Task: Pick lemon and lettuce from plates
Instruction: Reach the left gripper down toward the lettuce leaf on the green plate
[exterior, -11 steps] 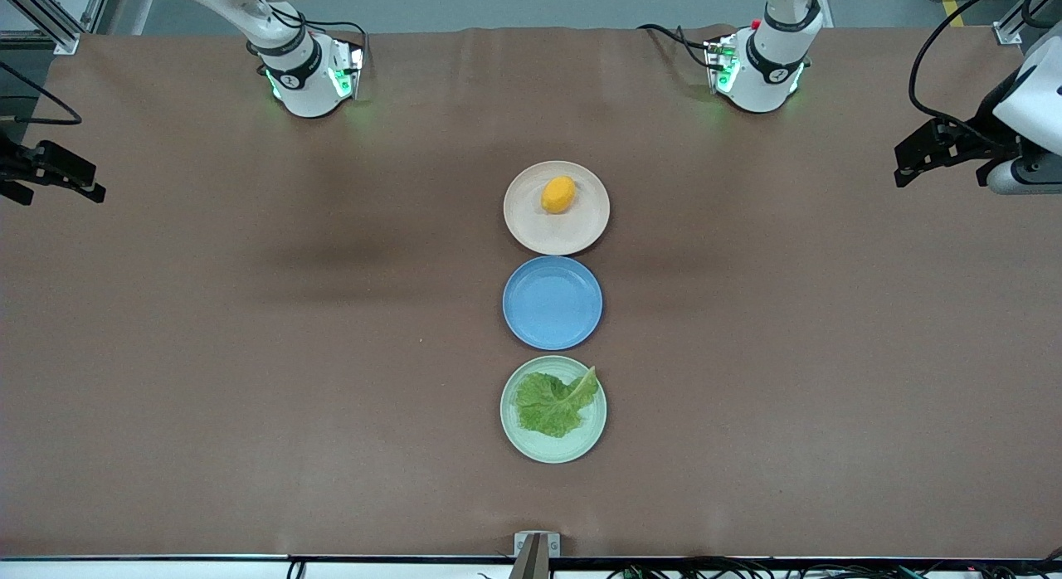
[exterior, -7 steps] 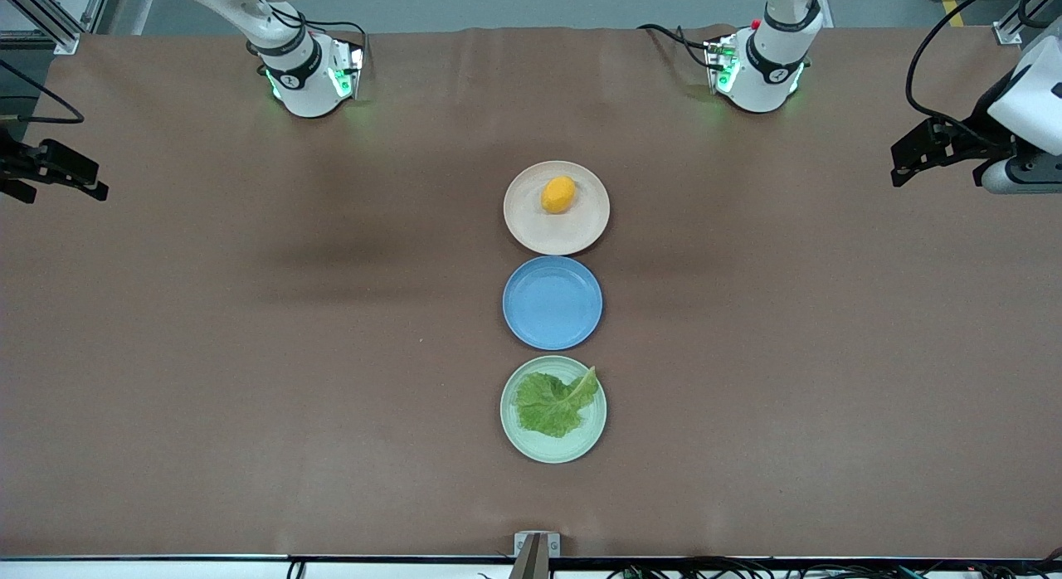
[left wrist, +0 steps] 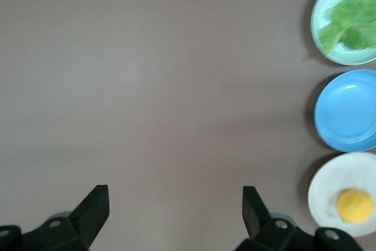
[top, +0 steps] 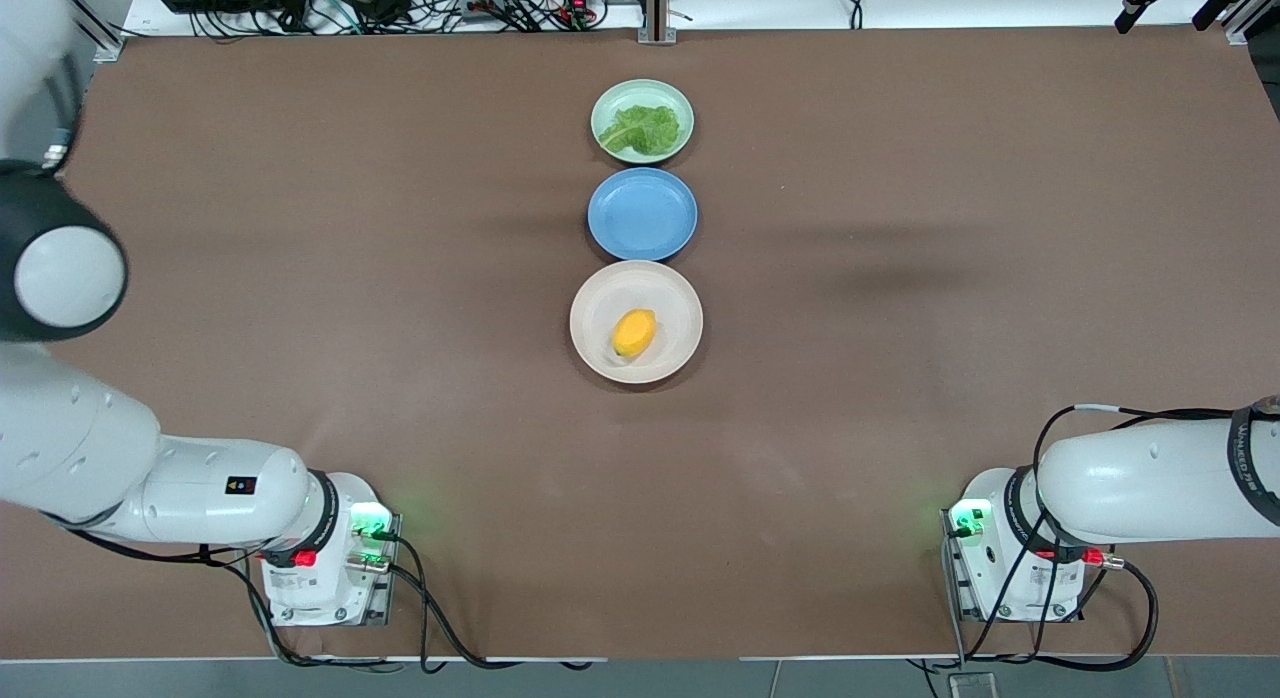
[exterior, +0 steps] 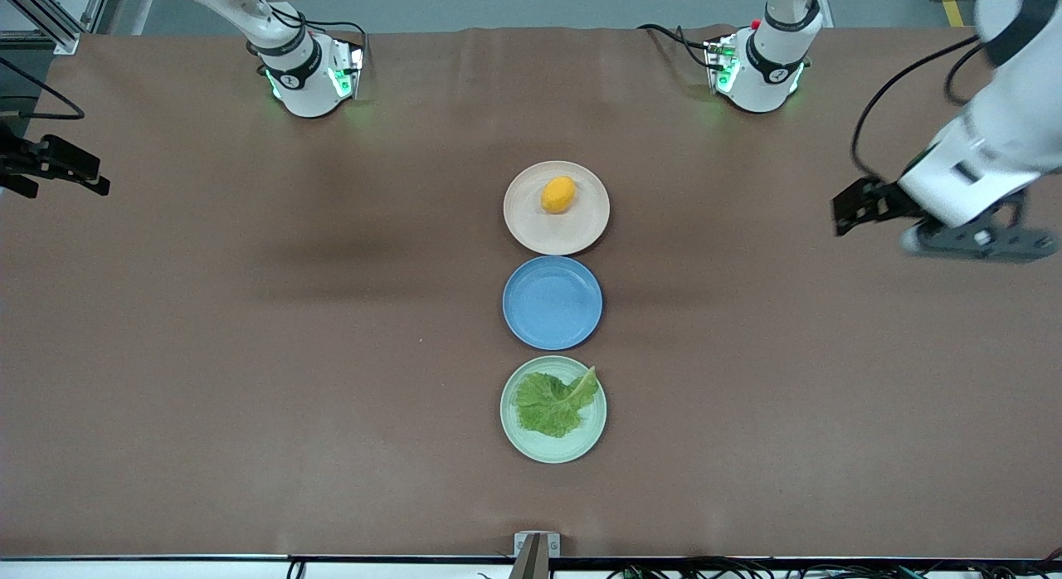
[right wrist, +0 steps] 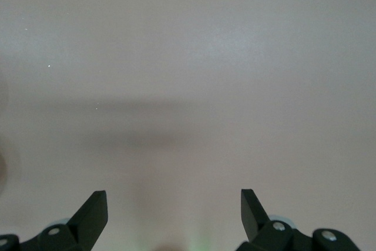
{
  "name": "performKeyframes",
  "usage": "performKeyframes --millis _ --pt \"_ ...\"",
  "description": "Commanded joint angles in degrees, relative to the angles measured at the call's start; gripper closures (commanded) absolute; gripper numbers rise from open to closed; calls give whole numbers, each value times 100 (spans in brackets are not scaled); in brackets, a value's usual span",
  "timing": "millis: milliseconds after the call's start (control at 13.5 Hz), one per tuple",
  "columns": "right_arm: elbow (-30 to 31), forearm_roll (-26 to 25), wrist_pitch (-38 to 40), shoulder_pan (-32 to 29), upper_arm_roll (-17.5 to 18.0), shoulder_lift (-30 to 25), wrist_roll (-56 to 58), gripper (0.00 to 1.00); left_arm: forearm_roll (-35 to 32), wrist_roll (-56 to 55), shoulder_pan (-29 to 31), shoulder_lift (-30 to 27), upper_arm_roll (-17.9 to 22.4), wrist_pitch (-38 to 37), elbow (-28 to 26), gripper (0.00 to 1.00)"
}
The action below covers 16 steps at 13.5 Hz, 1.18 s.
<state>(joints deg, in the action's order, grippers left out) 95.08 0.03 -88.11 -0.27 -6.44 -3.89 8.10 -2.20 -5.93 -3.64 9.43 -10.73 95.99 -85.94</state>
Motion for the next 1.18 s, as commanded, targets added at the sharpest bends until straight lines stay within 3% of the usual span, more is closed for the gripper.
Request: performKeyframes --millis 0,443,886,1108 --pt "90 -3 30 -17 73 -138 -19 0 -62 -478 -504 742 -114 839 156 0" --pt "90 -3 13 -26 64 -147 -71 0 -79 -374 -1304 2455 -123 3263 358 0" --pt "46 -3 40 -34 56 -112 -239 0 -105 -383 -1745 3739 -105 5637 350 1" --pt "-129 -3 48 -35 38 -95 -221 0 -272 29 -1894 4118 -26 6158 376 5"
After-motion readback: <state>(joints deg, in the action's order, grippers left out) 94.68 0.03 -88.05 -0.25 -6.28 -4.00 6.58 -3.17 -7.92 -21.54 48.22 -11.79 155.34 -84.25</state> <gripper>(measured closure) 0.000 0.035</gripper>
